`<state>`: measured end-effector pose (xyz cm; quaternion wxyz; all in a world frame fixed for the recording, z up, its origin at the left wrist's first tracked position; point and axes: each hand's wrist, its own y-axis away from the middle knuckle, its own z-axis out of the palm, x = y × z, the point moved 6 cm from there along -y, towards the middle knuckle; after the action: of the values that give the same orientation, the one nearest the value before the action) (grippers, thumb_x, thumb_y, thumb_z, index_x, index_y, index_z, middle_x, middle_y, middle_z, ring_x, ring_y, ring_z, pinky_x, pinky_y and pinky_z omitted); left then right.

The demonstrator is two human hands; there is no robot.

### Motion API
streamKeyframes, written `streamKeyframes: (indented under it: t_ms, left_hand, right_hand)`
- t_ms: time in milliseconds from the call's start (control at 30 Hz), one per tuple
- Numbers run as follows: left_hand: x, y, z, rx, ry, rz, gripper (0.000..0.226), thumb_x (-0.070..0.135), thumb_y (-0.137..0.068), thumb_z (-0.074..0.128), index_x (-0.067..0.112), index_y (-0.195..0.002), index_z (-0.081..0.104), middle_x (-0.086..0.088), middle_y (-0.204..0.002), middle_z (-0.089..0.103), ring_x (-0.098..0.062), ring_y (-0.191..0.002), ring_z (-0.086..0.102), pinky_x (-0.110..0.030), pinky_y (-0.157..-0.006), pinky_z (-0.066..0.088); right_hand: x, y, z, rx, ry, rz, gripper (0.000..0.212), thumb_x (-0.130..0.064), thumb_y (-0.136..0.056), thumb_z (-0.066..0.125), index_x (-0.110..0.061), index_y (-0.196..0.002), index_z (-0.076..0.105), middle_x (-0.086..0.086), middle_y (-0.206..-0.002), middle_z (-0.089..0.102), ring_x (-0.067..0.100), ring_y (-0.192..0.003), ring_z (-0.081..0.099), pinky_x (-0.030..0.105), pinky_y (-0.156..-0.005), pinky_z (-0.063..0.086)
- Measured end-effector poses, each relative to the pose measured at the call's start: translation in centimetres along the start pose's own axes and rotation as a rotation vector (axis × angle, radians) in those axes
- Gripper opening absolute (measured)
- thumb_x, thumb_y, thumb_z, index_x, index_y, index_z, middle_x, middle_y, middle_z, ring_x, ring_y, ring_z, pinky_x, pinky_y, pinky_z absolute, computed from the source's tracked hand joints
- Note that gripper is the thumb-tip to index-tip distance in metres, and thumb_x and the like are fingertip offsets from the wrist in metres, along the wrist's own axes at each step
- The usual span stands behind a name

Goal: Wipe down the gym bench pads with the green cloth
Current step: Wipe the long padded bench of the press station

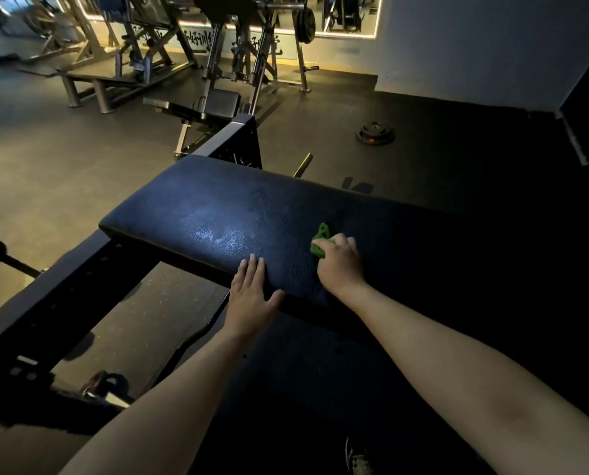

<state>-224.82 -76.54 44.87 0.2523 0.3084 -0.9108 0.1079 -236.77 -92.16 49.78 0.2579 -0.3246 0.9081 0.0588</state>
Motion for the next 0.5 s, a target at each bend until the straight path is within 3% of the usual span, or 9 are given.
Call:
streamKeyframes:
  t_ms: [300, 367, 433, 500]
  left_hand:
    - [-0.7, 0.2, -0.9, 0.022, -0.001, 0.029, 0.106, 0.073, -0.072, 0.026, 0.012, -0.159, 0.022, -0.004, -0.168, 0.014, -0.015, -0.155, 0.001, -0.021, -0.119, -0.008]
    - [-1.6, 0.2, -1.6, 0.053, -0.034, -0.042, 0.114, 0.082, -0.067, 0.030, 0.016, -0.159, 0.021, -0.006, -0.169, 0.008, -0.019, -0.155, -0.004, -0.026, -0.121, -0.008]
    - [-2.8, 0.1, -2.1, 0.046, -0.069, -0.127, 0.121, 0.091, -0.065, 0.043, 0.021, -0.160, 0.016, -0.006, -0.169, -0.002, -0.022, -0.154, -0.012, -0.034, -0.122, -0.007]
    - [-3.3, -0.1, -2.3, 0.028, -0.078, -0.144, 0.121, 0.088, -0.069, 0.057, 0.022, -0.161, 0.014, -0.004, -0.169, -0.003, -0.022, -0.154, -0.012, -0.037, -0.125, -0.002]
  right_hand:
    - [-5.0, 3.6, 2.0, -0.135, -0.085, -0.384, 0.037, -0.008, -0.080, 0.056, -0.023, -0.109, 0.073, 0.006, -0.103, 0.063, 0.026, -0.098, 0.054, 0.039, -0.088, 0.048]
    - [-3.7, 1.2, 1.3, -0.016, -0.076, -0.304, 0.040, -0.003, -0.080, 0.055, -0.020, -0.113, 0.070, 0.009, -0.106, 0.059, 0.028, -0.100, 0.051, 0.041, -0.089, 0.047]
    - [-2.3, -1.2, 0.7, 0.083, -0.045, -0.112, 0.048, -0.003, -0.085, 0.052, -0.018, -0.130, 0.060, 0.011, -0.121, 0.052, 0.030, -0.111, 0.044, 0.037, -0.095, 0.042]
    - [-2.7, -2.1, 1.7, 0.069, -0.015, -0.011, 0.047, -0.006, -0.089, 0.049, -0.016, -0.134, 0.055, 0.012, -0.128, 0.047, 0.030, -0.115, 0.040, 0.035, -0.097, 0.037]
